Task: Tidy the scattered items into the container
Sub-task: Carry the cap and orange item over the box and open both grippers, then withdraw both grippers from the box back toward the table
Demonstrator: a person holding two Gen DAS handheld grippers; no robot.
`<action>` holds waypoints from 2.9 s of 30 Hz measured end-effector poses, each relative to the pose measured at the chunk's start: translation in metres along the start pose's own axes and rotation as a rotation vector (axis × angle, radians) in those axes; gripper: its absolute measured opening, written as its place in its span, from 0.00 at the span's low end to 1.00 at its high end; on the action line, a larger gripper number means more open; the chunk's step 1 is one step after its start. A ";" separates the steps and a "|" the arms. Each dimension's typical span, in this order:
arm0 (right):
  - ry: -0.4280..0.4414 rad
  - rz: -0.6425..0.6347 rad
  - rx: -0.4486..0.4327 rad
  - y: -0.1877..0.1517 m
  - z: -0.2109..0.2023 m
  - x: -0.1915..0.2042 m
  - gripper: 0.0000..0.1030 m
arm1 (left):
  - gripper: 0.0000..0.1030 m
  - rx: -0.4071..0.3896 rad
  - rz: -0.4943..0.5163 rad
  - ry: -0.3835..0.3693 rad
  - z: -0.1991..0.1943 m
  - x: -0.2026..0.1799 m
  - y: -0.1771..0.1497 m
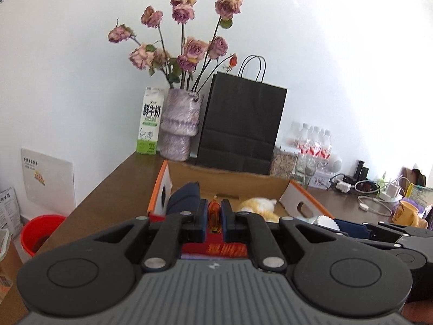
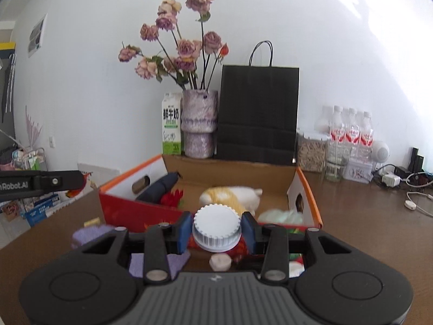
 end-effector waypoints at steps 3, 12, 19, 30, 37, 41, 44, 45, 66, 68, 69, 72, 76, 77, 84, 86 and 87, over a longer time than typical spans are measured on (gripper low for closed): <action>0.000 0.013 -0.028 0.014 0.011 -0.003 0.37 | 0.10 -0.027 0.006 -0.002 0.014 -0.008 0.015; -0.019 0.066 -0.105 0.057 0.063 -0.016 0.37 | 0.10 -0.067 -0.016 0.002 0.081 -0.022 0.049; -0.051 0.117 -0.034 0.045 0.107 -0.035 0.37 | 0.10 -0.001 0.001 0.047 0.146 -0.020 0.032; -0.069 0.131 0.014 0.028 0.115 -0.040 0.37 | 0.10 0.081 0.029 0.093 0.160 -0.013 0.006; -0.081 0.127 0.040 0.024 0.121 -0.040 0.37 | 0.10 0.088 0.027 0.093 0.158 -0.012 0.006; -0.107 0.131 0.043 0.024 0.120 -0.043 0.37 | 0.10 0.092 0.034 0.099 0.159 -0.013 0.006; -0.129 0.135 0.053 0.022 0.121 -0.047 0.38 | 0.10 0.096 0.034 0.106 0.159 -0.013 0.005; -0.136 0.134 0.056 0.022 0.121 -0.047 0.38 | 0.10 0.098 0.035 0.108 0.160 -0.013 0.004; -0.162 0.102 0.029 0.024 0.112 -0.041 1.00 | 1.00 0.040 0.065 0.222 0.147 -0.016 0.010; -0.163 0.103 0.028 0.024 0.111 -0.042 1.00 | 1.00 0.038 0.062 0.221 0.147 -0.015 0.010; -0.164 0.103 0.027 0.024 0.110 -0.042 1.00 | 1.00 0.039 0.063 0.222 0.146 -0.015 0.010; -0.163 0.100 0.030 0.024 0.110 -0.042 1.00 | 1.00 0.042 0.064 0.225 0.147 -0.016 0.009; -0.162 0.097 0.029 0.025 0.109 -0.042 1.00 | 1.00 0.042 0.062 0.226 0.147 -0.015 0.009; -0.162 0.097 0.029 0.025 0.109 -0.042 1.00 | 1.00 0.043 0.062 0.225 0.147 -0.015 0.009; -0.159 0.095 0.028 0.025 0.109 -0.040 1.00 | 1.00 0.043 0.059 0.226 0.147 -0.014 0.008; -0.160 0.094 0.029 0.025 0.109 -0.039 1.00 | 1.00 0.042 0.058 0.226 0.146 -0.014 0.008; -0.160 0.095 0.029 0.025 0.109 -0.040 1.00 | 1.00 0.041 0.057 0.225 0.146 -0.014 0.008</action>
Point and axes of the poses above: each gripper's, at about its wrist camera, not at the fingertips, and z roughly the way its jaws point, x to its left, y to its top, the point moved 5 cm from there along z, roughly the way its jaws point, and after that the axes turned 3 degrees about z, right-handed, at the moved point
